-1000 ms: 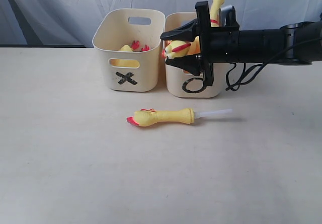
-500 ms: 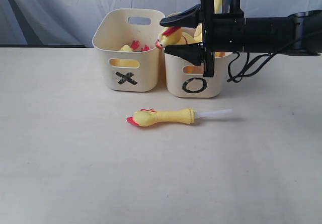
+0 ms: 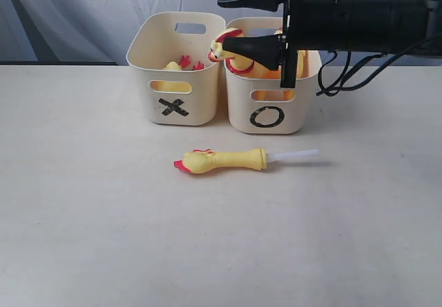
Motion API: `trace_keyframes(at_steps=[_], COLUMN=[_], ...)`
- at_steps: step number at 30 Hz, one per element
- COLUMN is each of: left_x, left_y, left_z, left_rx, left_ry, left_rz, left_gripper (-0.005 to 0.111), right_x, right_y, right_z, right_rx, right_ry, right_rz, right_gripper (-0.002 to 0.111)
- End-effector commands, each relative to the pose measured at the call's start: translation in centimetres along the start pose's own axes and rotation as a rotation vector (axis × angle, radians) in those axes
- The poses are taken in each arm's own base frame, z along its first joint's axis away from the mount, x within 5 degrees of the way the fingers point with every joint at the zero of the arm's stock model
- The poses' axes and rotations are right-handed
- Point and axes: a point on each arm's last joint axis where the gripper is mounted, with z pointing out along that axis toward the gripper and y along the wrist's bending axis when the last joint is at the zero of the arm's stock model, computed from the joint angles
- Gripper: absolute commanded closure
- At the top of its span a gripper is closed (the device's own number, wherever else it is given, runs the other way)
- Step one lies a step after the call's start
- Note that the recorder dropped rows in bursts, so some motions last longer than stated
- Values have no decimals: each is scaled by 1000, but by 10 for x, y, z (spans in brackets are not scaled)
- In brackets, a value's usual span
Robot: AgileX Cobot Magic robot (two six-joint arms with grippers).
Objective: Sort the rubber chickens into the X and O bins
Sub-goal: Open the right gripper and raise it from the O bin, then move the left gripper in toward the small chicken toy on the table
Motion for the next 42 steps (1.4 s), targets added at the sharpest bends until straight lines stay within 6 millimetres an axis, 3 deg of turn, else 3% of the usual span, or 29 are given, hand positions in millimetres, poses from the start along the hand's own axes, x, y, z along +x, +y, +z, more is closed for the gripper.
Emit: trace_keyframes(at_steps=[1, 8, 10, 15, 23, 28, 35, 42], left_x=[1, 1, 1, 1, 1, 1, 1, -3], left_y=[1, 1, 0, 0, 0, 0, -4, -29], left_z=[-1, -1, -1, -1, -1, -1, -1, -6], left_rx=[-4, -4, -3, -3, -3, 1, 50, 327], left_ry=[1, 1, 1, 1, 1, 1, -6, -47], left_rz=[-2, -2, -2, -2, -2, -2, -2, 26], left_gripper=[40, 40, 40, 40, 40, 40, 41, 63], right_x=[7, 14, 17, 28, 50, 75, 111, 146], right_y=[17, 29, 32, 42, 65, 93, 118, 139], right_z=[-3, -6, -8, -12, -23, -36, -58, -78], right_rx=[-34, -30, -15, 26, 88, 105, 225, 310], right_ry=[17, 25, 37, 70, 128, 147, 198, 185], right_rz=[-41, -161, -182, -344, -677, -926, -1131, -1220], right_gripper=[54, 62, 72, 110, 109, 109, 109, 109])
